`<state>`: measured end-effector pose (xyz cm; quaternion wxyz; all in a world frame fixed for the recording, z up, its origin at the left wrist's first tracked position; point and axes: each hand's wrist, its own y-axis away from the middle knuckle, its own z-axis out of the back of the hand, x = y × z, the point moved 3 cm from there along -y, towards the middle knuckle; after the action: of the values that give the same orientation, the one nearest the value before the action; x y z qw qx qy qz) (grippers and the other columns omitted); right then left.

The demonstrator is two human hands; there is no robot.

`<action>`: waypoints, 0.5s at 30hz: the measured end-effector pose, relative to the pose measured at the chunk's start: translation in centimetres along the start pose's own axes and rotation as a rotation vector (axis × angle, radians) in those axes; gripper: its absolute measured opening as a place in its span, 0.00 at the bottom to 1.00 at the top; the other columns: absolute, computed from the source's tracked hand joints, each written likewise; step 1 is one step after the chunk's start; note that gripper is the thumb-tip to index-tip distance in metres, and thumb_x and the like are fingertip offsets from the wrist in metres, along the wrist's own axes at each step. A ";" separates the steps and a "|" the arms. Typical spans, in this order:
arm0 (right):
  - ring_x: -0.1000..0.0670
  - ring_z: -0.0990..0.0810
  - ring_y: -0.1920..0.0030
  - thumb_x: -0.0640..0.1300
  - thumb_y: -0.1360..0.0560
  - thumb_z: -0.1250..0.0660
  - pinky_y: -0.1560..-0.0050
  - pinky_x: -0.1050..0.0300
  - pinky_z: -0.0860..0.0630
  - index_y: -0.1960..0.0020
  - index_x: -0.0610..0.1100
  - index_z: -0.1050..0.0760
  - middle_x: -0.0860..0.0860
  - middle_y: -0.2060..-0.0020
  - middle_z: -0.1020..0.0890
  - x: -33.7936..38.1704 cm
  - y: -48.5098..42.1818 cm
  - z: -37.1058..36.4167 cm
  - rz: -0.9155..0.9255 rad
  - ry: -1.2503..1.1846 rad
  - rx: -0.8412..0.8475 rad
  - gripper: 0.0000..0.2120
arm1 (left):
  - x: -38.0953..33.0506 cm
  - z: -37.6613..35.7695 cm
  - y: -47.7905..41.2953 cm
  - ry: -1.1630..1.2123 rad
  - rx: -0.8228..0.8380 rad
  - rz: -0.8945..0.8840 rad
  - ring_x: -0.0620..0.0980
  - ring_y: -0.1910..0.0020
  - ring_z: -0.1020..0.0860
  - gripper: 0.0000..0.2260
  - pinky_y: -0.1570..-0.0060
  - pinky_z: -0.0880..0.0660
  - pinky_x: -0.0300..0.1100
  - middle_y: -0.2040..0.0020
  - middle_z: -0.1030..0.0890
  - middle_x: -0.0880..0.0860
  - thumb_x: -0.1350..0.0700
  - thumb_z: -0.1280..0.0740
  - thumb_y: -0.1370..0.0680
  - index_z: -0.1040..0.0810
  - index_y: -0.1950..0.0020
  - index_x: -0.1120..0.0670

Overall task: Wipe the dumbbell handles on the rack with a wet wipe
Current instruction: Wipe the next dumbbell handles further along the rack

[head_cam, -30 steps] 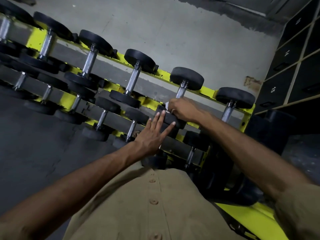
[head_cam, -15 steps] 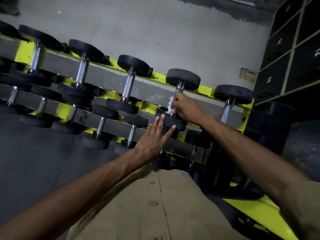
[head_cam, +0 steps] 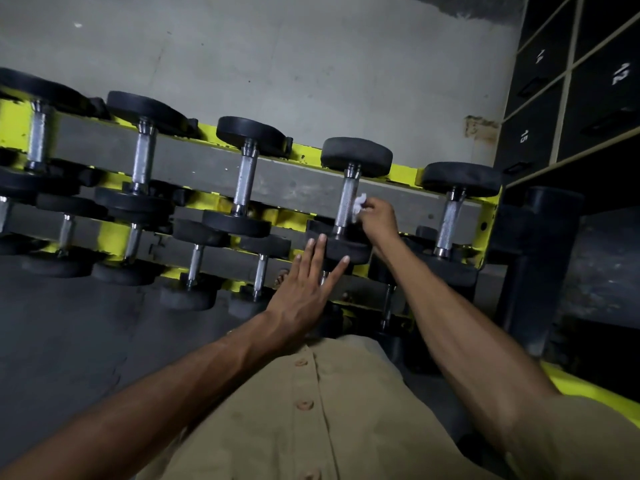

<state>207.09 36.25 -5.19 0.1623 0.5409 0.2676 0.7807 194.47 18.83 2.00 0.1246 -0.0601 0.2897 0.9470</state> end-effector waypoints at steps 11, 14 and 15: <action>0.44 0.19 0.65 0.43 0.18 0.45 0.51 0.47 0.22 0.55 0.43 0.24 0.44 0.63 0.17 4.3 -4.1 -2.6 -0.395 -0.971 0.084 0.13 | 0.4 1.1 0.3 -0.030 0.066 -0.015 0.69 0.21 0.72 0.47 0.18 0.54 0.63 0.24 0.78 0.68 0.59 0.35 0.18 0.73 0.18 0.49; 0.44 0.19 0.65 0.41 0.19 0.43 0.64 0.56 0.23 0.49 0.40 0.21 0.43 0.62 0.16 4.1 -3.6 -3.0 -0.298 -0.904 -0.153 0.12 | 0.4 1.0 0.3 -0.035 0.049 -0.025 0.69 0.21 0.71 0.46 0.18 0.53 0.63 0.24 0.77 0.69 0.61 0.37 0.18 0.73 0.17 0.50; 0.46 0.20 0.66 0.40 0.21 0.39 0.65 0.56 0.24 0.50 0.39 0.20 0.44 0.63 0.18 3.8 -3.3 -3.2 -0.218 -0.867 -0.257 0.09 | 0.5 1.0 0.4 -0.035 0.041 -0.027 0.69 0.21 0.70 0.45 0.18 0.53 0.63 0.23 0.77 0.69 0.62 0.38 0.18 0.72 0.17 0.50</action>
<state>202.66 40.20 -5.19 0.4059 0.7617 0.1312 0.4877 193.88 19.21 2.97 0.1436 -0.0447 0.3060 0.9401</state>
